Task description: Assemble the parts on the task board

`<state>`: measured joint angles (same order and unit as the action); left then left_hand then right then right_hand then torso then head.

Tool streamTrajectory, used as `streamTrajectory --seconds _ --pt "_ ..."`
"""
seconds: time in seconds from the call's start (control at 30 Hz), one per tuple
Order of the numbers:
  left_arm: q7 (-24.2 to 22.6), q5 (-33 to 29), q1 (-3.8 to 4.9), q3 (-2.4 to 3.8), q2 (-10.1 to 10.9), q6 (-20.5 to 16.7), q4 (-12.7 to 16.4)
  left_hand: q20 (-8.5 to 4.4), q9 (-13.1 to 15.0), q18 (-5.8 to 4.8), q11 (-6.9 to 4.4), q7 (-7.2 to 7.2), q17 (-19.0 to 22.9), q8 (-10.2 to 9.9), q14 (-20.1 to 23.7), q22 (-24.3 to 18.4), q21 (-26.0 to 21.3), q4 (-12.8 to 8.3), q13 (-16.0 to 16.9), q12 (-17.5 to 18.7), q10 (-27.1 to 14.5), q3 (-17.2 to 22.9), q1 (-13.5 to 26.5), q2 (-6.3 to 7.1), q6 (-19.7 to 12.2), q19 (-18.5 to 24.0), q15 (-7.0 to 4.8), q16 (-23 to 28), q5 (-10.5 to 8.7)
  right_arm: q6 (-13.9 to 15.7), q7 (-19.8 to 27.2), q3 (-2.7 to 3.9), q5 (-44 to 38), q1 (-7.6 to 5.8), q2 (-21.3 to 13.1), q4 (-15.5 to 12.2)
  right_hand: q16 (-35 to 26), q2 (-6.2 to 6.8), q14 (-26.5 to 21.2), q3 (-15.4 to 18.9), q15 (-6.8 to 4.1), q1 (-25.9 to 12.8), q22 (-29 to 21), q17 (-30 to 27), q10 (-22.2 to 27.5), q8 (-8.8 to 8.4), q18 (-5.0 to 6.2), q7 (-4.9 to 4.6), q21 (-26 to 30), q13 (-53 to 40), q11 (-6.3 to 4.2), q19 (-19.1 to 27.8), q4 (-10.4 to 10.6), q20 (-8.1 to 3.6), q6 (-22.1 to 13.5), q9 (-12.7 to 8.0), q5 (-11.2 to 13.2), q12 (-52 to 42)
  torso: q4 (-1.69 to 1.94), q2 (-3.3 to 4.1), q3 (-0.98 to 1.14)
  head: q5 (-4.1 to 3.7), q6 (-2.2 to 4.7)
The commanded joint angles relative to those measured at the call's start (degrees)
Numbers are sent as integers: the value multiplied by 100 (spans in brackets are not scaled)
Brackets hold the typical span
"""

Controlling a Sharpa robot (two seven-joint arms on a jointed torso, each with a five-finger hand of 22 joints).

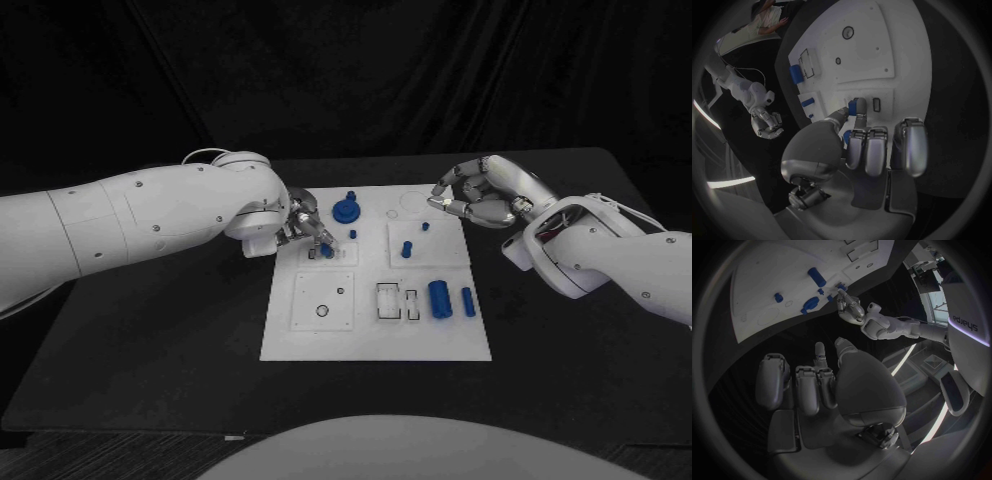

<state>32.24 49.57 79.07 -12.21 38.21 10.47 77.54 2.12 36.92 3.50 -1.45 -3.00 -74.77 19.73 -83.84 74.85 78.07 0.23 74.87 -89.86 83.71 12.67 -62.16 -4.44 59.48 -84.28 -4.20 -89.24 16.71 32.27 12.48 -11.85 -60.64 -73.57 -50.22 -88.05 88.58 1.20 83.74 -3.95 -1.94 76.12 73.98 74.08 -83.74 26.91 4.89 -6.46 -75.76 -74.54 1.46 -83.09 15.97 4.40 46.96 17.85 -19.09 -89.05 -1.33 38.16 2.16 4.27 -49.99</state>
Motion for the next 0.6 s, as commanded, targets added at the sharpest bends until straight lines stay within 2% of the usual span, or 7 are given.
streamTrajectory --seconds 0.03,0.6 --pt "-136 76 -20 4 9 -136 24 -66 204 -88 -73 117 -1523 -43 -616 1167 39 -102 1513 -14 629 550 -28 36 10 -62 -80 -76 225 -12 -84 4 -4 19 -3 -3 142 -107 626 25 22 -143 1124 1592 -626 85 -126 31 129 -1546 48 38 51 10 -66 64 -131 -95 0 -1 -1 -6 -1" --pt "-183 131 -62 4 4 -174 14 -65 208 -85 -71 115 -1523 -47 -616 1162 24 -99 1513 -14 629 561 -25 38 2 -56 -78 -76 224 -8 -81 4 -4 33 -1 5 142 -107 626 25 22 -143 1124 1592 -626 85 -126 31 129 -1546 48 38 51 10 -66 64 -131 -95 4 -5 1 -11 -1"
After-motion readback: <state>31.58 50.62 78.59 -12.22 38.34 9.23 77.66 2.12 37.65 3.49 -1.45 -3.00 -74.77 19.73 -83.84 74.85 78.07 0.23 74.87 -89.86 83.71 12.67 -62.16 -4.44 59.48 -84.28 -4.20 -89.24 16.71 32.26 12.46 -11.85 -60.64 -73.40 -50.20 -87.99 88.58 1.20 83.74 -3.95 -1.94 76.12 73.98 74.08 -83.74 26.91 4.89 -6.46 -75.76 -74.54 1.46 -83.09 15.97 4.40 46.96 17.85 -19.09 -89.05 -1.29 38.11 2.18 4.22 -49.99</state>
